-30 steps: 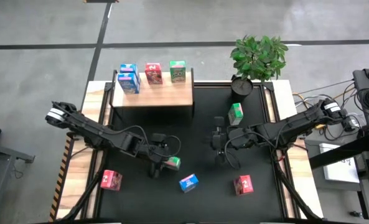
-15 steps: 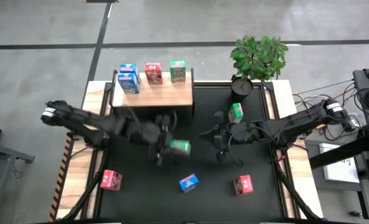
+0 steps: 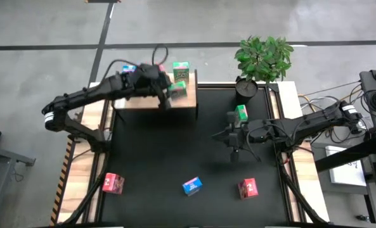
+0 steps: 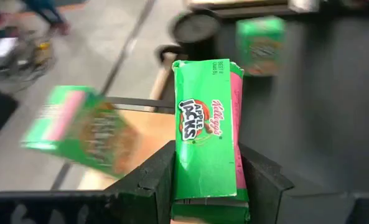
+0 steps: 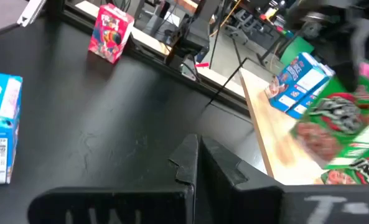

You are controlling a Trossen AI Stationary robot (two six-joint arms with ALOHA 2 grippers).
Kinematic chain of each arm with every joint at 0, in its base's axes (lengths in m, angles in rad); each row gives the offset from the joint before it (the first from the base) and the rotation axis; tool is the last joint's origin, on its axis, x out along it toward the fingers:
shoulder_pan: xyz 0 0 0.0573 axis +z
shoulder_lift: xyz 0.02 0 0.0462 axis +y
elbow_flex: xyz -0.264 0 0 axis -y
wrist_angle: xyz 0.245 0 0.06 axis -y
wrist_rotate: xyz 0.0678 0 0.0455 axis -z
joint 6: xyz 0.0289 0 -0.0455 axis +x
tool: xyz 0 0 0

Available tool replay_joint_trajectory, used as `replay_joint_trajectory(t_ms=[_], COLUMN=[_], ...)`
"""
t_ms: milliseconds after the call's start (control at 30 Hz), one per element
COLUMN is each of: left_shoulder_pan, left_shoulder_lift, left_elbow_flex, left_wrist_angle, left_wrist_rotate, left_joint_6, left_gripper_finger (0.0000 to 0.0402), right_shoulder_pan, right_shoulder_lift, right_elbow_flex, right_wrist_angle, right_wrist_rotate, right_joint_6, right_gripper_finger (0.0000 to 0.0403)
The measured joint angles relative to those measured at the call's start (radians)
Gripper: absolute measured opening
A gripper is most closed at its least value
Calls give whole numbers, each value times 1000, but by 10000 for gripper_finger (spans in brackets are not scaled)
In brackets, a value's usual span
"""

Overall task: Stack cereal on shelf
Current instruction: Put the bottom green cereal box on the shelf aligned with the other green cereal box

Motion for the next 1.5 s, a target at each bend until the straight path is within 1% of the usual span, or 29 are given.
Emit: replay_joint_trajectory(t_ms=[100, 167, 233, 467, 800, 967, 1233, 1500], left_shoulder_pan=[77, 105, 120, 147, 168, 172, 172, 172], left_shoulder_lift=[14, 31, 45, 115, 161, 172, 150, 147], left_elbow_flex=[-2, -3, -3, -3, 0, 0, 8, 65], left_wrist_angle=[39, 67, 77, 98, 116, 122, 124, 98], left_wrist_rotate=[49, 93, 110, 110, 102, 99, 93, 92], left_joint_6=[-23, -42, -41, -21, 25, 51, 100, 124], left_gripper_finger=[123, 123, 123, 129, 178, 195, 202, 202], right_shoulder_pan=[0, 0, 0, 0, 0, 0, 0, 0], right_shoulder_lift=[-18, -26, -28, -21, -16, -16, -16, -16], right_elbow_flex=[-14, -21, -22, -24, -24, -24, -24, -24], right_wrist_angle=[-3, -4, -3, -6, -4, -4, -4, -3], right_wrist_rotate=[0, 0, 0, 0, 0, 0, 0, 5], right_joint_6=[14, 17, 21, 32, 32, 33, 34, 24], right_gripper_finger=[9, 9, 9, 9, 9, 9, 9, 9])
